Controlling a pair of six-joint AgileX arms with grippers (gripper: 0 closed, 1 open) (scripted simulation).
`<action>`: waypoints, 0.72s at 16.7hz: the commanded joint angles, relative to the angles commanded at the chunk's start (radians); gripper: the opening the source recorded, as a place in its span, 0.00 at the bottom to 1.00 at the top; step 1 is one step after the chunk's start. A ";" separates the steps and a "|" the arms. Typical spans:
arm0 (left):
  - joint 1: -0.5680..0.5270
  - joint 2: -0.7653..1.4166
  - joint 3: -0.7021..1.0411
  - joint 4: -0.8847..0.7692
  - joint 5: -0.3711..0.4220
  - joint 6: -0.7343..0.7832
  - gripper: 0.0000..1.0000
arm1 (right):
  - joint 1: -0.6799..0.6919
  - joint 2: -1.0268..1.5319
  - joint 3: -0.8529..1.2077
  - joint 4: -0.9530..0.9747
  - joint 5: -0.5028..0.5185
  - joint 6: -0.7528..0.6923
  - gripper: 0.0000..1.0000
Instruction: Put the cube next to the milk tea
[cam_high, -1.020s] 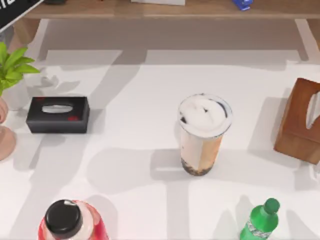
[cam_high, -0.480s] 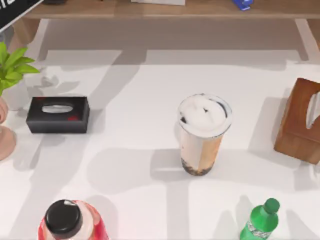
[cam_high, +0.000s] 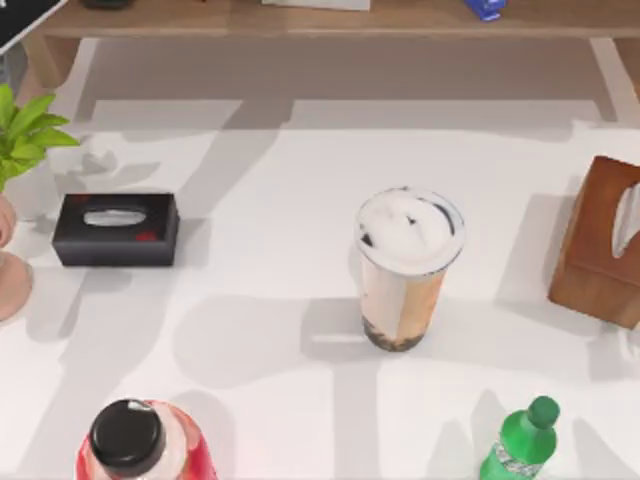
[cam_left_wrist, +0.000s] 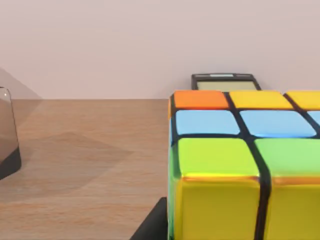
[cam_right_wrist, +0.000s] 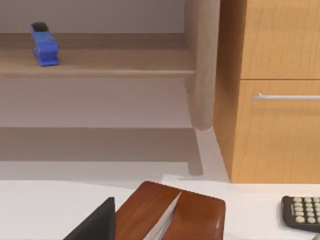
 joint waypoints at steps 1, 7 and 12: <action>0.000 -0.004 -0.003 0.002 -0.001 0.001 0.00 | 0.000 0.000 0.000 0.000 0.000 0.000 1.00; -0.016 -0.134 0.009 -0.158 0.071 0.021 0.00 | 0.000 0.000 0.000 0.000 0.000 0.000 1.00; -0.060 -0.248 -0.063 -0.488 0.206 -0.024 0.00 | 0.000 0.000 0.000 0.000 0.000 0.000 1.00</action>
